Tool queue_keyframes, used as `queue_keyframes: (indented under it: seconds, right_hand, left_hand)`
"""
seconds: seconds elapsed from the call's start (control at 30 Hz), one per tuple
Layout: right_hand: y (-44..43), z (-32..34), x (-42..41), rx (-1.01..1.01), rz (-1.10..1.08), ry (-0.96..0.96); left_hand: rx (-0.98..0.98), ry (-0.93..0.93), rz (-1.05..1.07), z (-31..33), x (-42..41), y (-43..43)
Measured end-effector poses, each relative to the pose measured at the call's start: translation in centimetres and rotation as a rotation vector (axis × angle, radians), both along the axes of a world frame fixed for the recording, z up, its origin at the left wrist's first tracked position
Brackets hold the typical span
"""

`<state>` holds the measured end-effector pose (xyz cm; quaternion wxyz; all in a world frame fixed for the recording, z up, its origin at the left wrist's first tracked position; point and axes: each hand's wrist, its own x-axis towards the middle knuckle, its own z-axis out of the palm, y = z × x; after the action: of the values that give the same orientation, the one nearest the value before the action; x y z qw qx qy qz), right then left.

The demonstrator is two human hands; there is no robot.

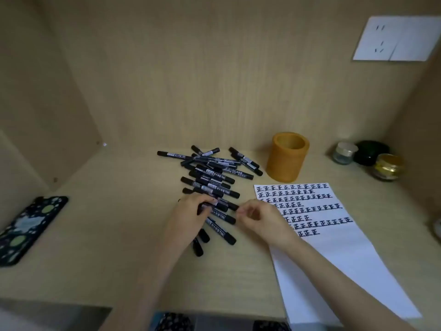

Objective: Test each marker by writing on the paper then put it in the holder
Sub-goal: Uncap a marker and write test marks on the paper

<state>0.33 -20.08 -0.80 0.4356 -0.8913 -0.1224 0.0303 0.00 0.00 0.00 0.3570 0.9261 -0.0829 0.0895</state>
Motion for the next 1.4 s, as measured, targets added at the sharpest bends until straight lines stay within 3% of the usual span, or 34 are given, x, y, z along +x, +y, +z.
queue_keyframes:
  seconds: [0.33,0.57,0.67,0.9,1.0,1.27,1.4]
  right_hand:
    - [3.0,-1.4,-3.4,-0.258,-0.074,-0.135]
    - [0.9,-1.0,-4.9,-0.027,-0.244,-0.120]
    - [-0.7,-0.3,-5.6,0.069,-0.206,-0.099]
    - [-3.3,1.8,-6.6,0.236,-0.162,-0.075]
    - [-4.2,2.0,-6.8,0.307,-0.149,-0.059]
    - [-5.0,1.9,-7.0,0.741,-0.252,0.000]
    - [-4.2,1.3,-7.1,0.686,-0.223,0.037]
  left_hand:
    - [-0.024,-0.059,-0.012,-1.1,-4.1,1.5]
    - [-0.026,-0.040,-0.009,-0.8,-5.2,1.5]
    - [0.014,-0.056,-0.058,-0.6,-5.5,0.4]
    - [0.139,-0.271,-0.060,-0.3,-5.0,-2.1]
    - [0.188,-0.190,-0.106,-0.1,-5.1,-3.4]
    - [0.071,-0.011,-0.213,-1.0,-6.2,-7.6]
    - [0.003,-0.034,-0.268,-1.3,-6.7,-9.3]
